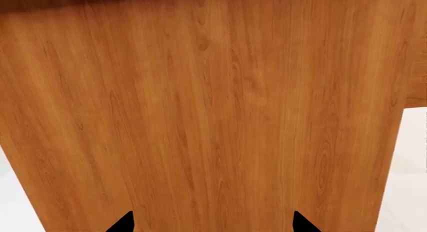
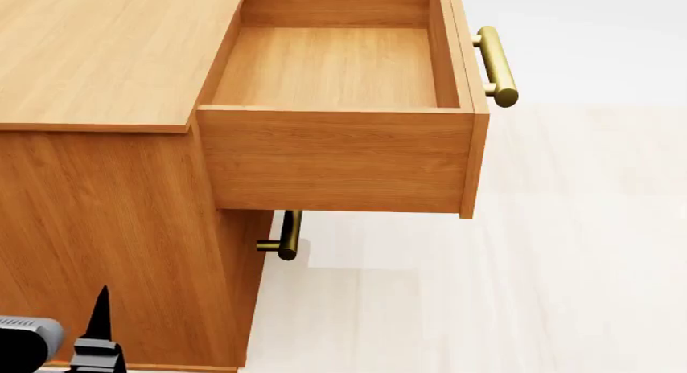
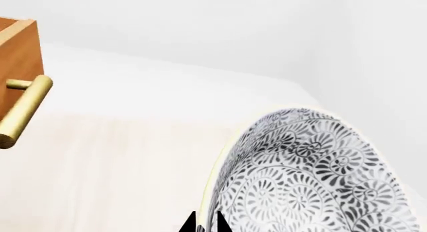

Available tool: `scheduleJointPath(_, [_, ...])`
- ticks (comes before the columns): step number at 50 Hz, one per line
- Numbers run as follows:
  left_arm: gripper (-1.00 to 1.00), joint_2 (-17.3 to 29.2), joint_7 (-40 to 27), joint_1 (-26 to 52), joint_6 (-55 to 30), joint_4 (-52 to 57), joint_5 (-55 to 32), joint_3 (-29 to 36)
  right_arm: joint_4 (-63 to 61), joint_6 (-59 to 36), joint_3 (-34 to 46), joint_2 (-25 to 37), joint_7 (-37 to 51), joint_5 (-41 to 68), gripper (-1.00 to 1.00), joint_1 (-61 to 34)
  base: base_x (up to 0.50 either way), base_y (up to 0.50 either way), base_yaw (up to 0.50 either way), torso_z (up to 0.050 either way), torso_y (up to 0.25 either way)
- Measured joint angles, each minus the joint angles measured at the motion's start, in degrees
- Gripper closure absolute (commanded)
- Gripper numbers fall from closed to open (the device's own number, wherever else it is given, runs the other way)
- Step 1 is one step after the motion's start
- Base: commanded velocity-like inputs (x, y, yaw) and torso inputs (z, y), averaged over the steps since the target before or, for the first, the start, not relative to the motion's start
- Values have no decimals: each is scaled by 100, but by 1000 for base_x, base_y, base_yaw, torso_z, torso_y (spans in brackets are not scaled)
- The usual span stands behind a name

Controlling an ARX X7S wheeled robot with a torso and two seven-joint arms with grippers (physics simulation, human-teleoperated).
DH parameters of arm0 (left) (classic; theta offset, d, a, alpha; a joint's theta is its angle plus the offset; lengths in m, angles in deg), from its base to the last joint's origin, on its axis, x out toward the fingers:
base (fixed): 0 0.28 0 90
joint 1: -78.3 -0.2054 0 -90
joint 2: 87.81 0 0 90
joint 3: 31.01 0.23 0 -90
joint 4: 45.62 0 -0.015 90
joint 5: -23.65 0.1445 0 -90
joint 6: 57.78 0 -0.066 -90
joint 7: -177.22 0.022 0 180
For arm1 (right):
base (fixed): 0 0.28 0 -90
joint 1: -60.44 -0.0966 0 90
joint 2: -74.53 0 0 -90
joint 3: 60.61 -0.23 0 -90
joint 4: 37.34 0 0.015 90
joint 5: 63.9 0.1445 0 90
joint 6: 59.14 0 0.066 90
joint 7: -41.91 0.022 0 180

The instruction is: Put the bowl on top of the cabinet.

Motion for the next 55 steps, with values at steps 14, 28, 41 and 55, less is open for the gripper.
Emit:
scheduleJointPath(14, [-100,17,-3,0,17,17,-24,-2,125,-250,837,26,490,690,100,-1521,0,0,0,0,0])
scheduleJointPath(28, [-100,65,-23,-56,45,72,-39,-30,551,-318,1944,-277,914,1244,100,-3178,0,0,0,0,1])
scheduleJointPath(41, [-100,91,-50,54,-96,76,-178,-75,1414,-140,3184,-955,297,666,100,-4744,0,0,0,0,1])
scheduleJointPath(55, [-100,147,-105,75,-186,192,-344,-203,2542,345,4353,-1907,-1080,-589,100,-6073,0,0,0,0,0])
